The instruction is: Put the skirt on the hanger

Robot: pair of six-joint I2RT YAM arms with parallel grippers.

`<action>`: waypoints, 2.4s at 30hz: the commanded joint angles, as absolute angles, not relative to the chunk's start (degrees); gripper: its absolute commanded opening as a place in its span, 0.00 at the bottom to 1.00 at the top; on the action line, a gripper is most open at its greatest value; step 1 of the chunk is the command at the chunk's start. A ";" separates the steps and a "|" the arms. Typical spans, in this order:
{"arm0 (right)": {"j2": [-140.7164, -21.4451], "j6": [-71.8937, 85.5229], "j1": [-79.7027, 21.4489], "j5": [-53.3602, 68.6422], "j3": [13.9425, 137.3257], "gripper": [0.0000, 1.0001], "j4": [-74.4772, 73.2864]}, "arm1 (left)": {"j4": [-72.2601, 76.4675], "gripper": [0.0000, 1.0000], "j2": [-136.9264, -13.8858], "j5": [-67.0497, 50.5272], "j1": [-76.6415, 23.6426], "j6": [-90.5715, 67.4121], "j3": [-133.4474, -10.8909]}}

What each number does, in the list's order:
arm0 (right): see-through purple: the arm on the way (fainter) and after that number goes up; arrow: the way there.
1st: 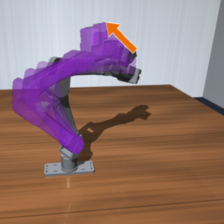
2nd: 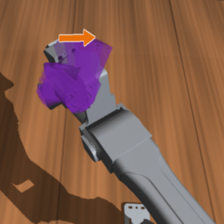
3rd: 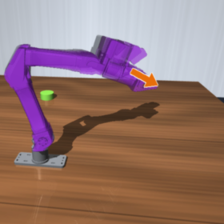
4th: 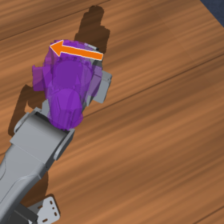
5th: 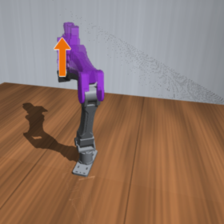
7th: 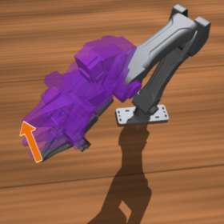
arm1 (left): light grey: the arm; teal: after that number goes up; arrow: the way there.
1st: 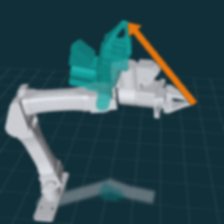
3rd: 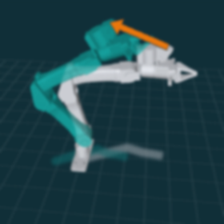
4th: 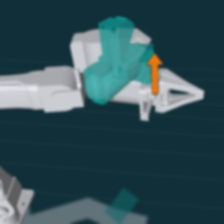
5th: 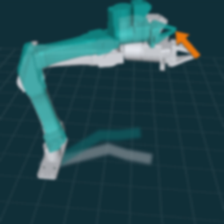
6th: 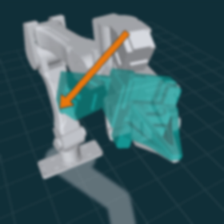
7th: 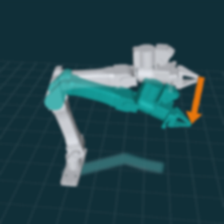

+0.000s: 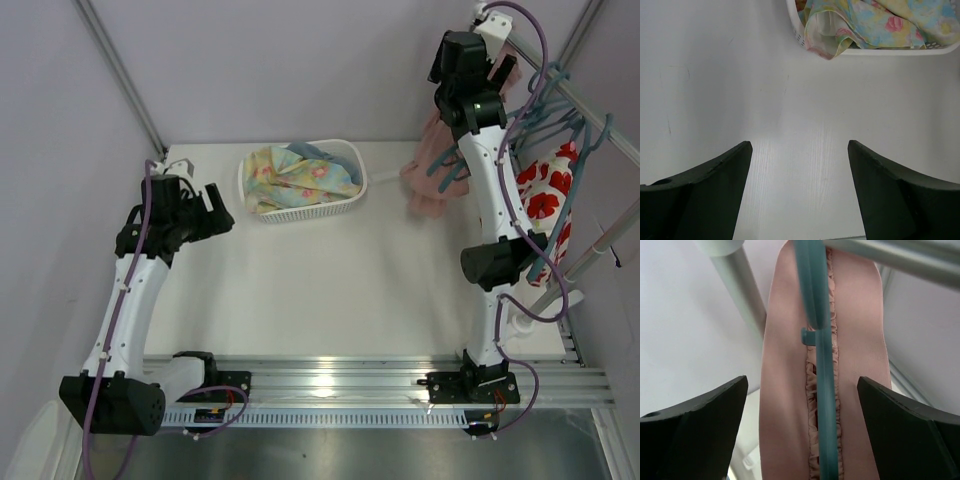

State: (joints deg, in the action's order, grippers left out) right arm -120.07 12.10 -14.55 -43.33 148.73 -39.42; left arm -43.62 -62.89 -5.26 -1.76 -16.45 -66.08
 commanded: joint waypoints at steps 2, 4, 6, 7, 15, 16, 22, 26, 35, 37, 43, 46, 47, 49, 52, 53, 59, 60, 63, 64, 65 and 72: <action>-113.31 12.83 -15.38 -37.89 149.86 0.99 -42.98 | -40.87 0.83 -61.88 -7.03 -2.29 -15.65 -65.57; -110.93 11.44 -17.13 -36.04 148.54 0.99 -42.45 | -41.04 0.83 -61.26 -7.03 -2.29 -15.38 -65.39; -108.29 10.11 -18.89 -35.25 148.36 0.99 -42.10 | -41.22 0.83 -60.65 -7.29 -2.37 -14.86 -65.57; -107.59 9.32 -20.81 -35.42 148.27 0.99 -42.10 | -41.31 0.84 -60.38 -7.38 -2.37 -14.59 -65.48; -100.21 5.89 -26.01 -28.40 143.62 0.99 -41.14 | -43.07 0.84 -59.68 -9.83 -2.37 -12.74 -67.94; -99.15 5.63 -26.62 -27.00 142.57 0.99 -39.57 | -43.15 0.84 -58.81 -10.19 -2.37 -12.83 -67.68; -91.51 1.24 -35.23 -19.78 136.49 0.99 -36.46 | -44.64 0.85 -56.08 -13.17 -2.46 -12.31 -67.58; -87.02 2.19 -41.56 -20.13 133.96 0.99 -40.95 | -45.61 0.85 -53.62 -15.21 -5.00 -13.18 -70.47; -69.64 16.85 -43.24 -34.70 119.18 0.99 -50.62 | -45.79 0.86 -49.48 -11.00 -19.32 -16.52 -74.53; -67.33 18.19 -43.24 -38.21 118.48 0.99 -52.89 | -45.44 0.86 -50.01 -8.98 -24.40 -17.05 -75.23; -66.27 21.44 -43.07 -41.40 121.28 0.99 -61.59 | -45.87 0.85 -53.77 4.55 -38.64 -18.10 -77.16; -66.27 22.50 -43.07 -39.91 121.21 0.99 -64.60 | -49.03 0.85 -56.24 10.45 -40.43 -18.37 -77.78; -65.75 22.33 -43.07 -38.77 120.42 1.00 -64.60 | -49.65 0.85 -57.56 11.24 -40.52 -18.63 -77.61; -63.38 21.27 -43.07 -34.29 115.86 0.99 -62.68 | -50.10 0.85 -58.27 13.44 -40.52 -18.72 -76.90; -59.35 21.53 -43.07 -31.21 109.53 0.99 -59.25 | -48.43 0.86 -58.27 15.02 -40.52 -18.98 -74.97; -58.28 21.53 -43.15 -30.77 108.12 0.99 -58.46 | -47.73 0.86 -58.01 15.03 -40.52 -19.07 -73.84; -53.44 22.41 -43.15 -27.86 101.35 0.99 -56.42 | -40.36 0.99 -52.74 14.59 -40.43 -21.35 -68.74; -52.57 22.41 -43.15 -27.08 100.03 0.99 -55.73 | -39.47 1.00 -51.86 14.50 -40.43 -21.62 -66.73; -47.65 20.22 -43.07 -17.61 90.73 0.99 -49.17 | -37.88 0.99 -49.14 15.47 -40.34 -23.02 -64.26; -46.42 20.13 -43.15 -14.97 88.09 0.99 -47.22 | -37.88 0.99 -48.78 15.82 -40.25 -23.72 -63.90; -45.19 20.21 -43.15 -10.42 85.72 0.99 -45.54 | -38.14 0.99 -48.87 16.26 -40.08 -24.08 -63.46; -40.70 21.97 -43.42 2.34 70.42 0.99 -34.74 | -39.21 0.99 -52.91 8.28 -30.69 -26.89 -61.79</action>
State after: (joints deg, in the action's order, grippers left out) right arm -41.17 21.41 -43.03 -7.81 74.39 -43.40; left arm -41.12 -51.27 12.29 -34.54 -24.60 -62.98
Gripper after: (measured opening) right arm 0.992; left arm 0.994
